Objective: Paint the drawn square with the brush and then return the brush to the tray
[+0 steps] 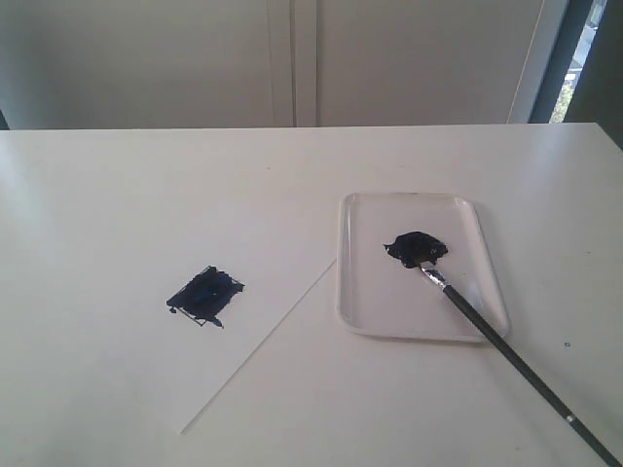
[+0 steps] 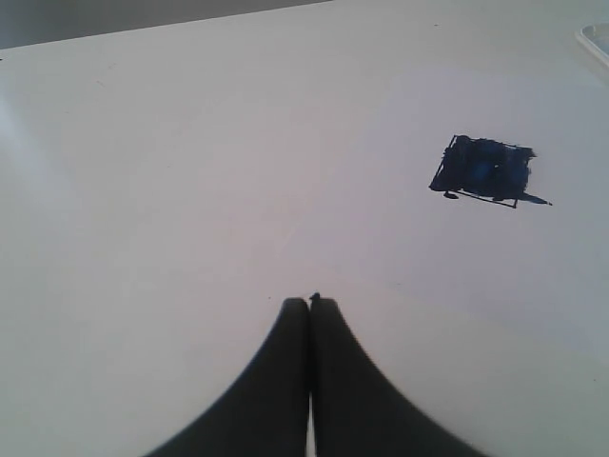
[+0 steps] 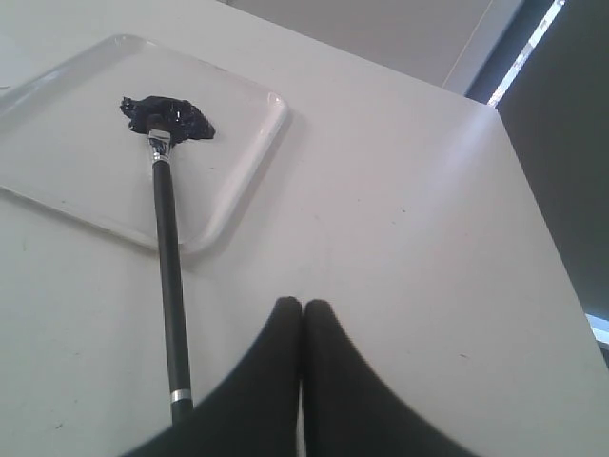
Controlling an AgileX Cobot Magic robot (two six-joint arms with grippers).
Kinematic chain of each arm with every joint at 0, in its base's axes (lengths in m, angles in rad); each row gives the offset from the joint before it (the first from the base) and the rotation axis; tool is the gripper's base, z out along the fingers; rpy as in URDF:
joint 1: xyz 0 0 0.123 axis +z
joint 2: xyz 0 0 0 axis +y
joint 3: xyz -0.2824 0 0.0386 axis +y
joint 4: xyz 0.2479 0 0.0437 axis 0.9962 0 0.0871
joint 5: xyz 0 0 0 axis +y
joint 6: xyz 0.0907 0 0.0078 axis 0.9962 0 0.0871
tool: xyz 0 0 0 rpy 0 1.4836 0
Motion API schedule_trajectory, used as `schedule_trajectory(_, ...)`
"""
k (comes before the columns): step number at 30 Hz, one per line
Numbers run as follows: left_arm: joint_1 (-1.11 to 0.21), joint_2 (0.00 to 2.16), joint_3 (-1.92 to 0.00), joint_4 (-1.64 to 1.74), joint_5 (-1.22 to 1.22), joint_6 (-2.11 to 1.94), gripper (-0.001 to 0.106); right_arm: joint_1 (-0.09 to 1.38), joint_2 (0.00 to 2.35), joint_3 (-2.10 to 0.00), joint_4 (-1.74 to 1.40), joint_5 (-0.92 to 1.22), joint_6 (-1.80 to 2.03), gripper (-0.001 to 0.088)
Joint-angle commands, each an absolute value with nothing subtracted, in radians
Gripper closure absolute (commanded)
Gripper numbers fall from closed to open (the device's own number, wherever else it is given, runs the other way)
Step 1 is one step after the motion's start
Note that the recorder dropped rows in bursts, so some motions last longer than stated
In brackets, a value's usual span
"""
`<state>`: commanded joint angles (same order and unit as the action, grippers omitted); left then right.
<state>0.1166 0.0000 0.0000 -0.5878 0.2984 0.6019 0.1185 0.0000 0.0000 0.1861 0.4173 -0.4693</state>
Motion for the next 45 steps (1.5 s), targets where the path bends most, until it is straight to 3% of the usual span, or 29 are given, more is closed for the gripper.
schedule_trajectory(45,0.117,0.037,0.000,-0.581,0.285,0.604,0.105,0.118,0.000,0.000,0.186,0.415,-0.448,0.0868)
